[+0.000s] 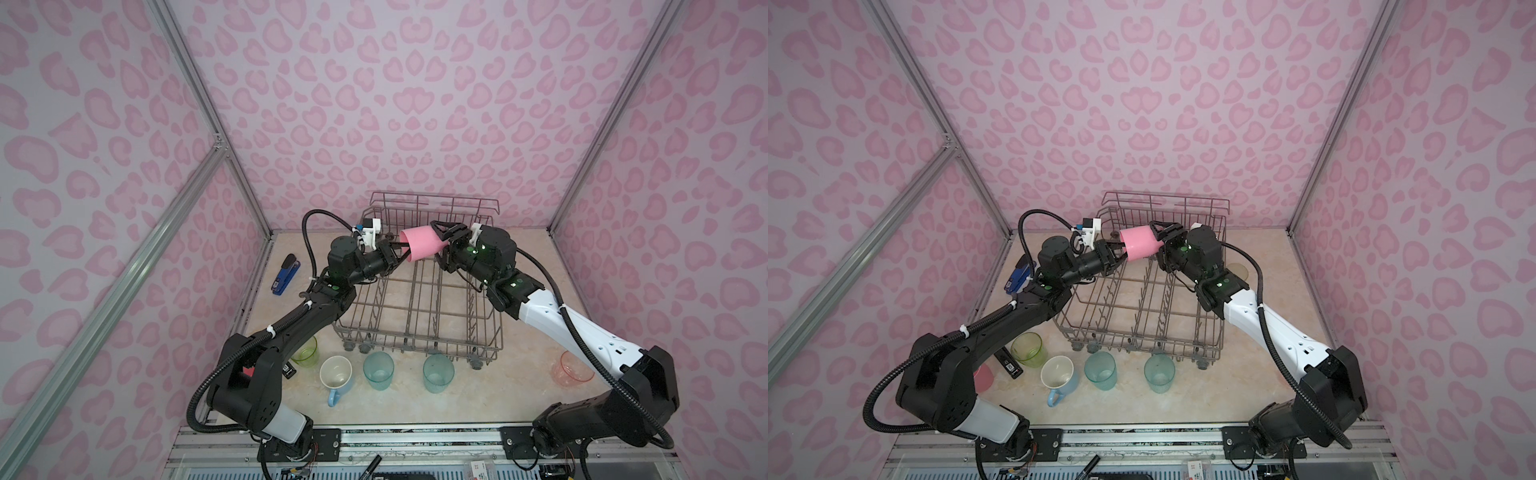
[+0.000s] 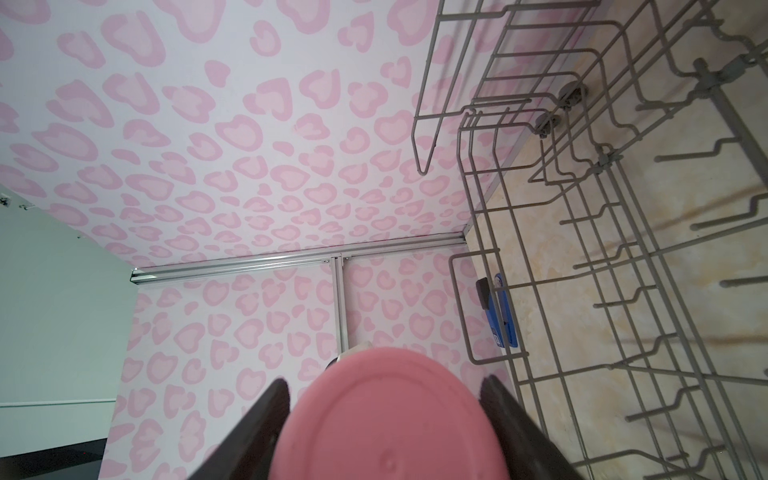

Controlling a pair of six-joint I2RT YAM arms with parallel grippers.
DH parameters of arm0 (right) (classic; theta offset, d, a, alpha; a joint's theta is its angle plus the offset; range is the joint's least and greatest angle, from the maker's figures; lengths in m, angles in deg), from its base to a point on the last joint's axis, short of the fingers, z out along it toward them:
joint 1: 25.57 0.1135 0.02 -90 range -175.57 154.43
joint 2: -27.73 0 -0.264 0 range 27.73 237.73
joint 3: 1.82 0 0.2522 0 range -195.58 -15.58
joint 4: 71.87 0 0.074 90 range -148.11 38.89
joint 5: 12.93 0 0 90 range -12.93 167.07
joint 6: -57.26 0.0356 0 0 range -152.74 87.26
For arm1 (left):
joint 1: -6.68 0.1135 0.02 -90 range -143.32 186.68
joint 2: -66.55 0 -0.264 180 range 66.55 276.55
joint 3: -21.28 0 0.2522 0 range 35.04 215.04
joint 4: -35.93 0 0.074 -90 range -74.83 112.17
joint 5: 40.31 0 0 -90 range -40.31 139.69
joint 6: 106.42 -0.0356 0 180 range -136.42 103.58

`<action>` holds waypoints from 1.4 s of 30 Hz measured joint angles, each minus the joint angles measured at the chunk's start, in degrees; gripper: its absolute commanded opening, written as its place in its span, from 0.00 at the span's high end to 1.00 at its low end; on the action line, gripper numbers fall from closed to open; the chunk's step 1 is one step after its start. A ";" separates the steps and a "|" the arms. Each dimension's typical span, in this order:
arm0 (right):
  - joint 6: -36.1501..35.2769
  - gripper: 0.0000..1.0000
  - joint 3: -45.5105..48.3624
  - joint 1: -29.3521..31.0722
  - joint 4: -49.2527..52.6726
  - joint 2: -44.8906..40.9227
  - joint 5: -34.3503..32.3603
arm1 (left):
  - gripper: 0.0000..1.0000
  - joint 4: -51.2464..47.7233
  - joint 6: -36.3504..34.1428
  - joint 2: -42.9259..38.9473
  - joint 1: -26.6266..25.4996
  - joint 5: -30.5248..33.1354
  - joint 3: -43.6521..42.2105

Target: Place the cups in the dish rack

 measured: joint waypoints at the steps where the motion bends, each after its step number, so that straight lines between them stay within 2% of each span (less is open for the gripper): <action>1: -0.04 0.41 0.09 0.07 -0.04 -0.07 -0.17 | 0.82 -0.02 -0.09 0.00 -0.02 0.02 0.00; 8: -1.60 0.43 0.87 0.48 -0.02 -1.14 -3.15 | 0.52 -2.14 -2.12 -0.28 0.04 0.04 0.00; 13: -3.45 0.44 0.83 0.61 0.04 -1.14 -4.26 | 0.42 -6.84 -4.79 -1.99 0.33 0.42 0.09; 18: -7.52 0.45 -0.17 0.61 1.73 -1.14 -6.21 | 0.34 -16.81 -9.22 -3.28 0.61 1.84 2.75; 24: -13.51 0.44 -0.66 0.61 4.44 -1.53 -9.40 | 0.15 -35.19 -18.95 -5.29 2.14 6.29 9.94; 29: -20.59 0.44 -1.49 0.57 8.63 -2.95 -14.32 | 0.12 -50.47 -28.57 -4.70 5.14 9.86 18.40; 33: -27.50 0.44 -2.86 0.55 11.37 -3.39 -19.65 | 0.10 -60.74 -36.54 -4.46 6.29 15.72 22.18; 37: -34.34 0.44 -4.46 0.50 13.75 -2.67 -24.13 | 0.08 -65.99 -42.64 -4.66 6.21 21.92 22.05; 42: -43.25 0.44 -8.04 0.74 15.93 0.83 -29.14 | 0.06 -67.89 -47.98 -7.45 6.27 28.70 17.81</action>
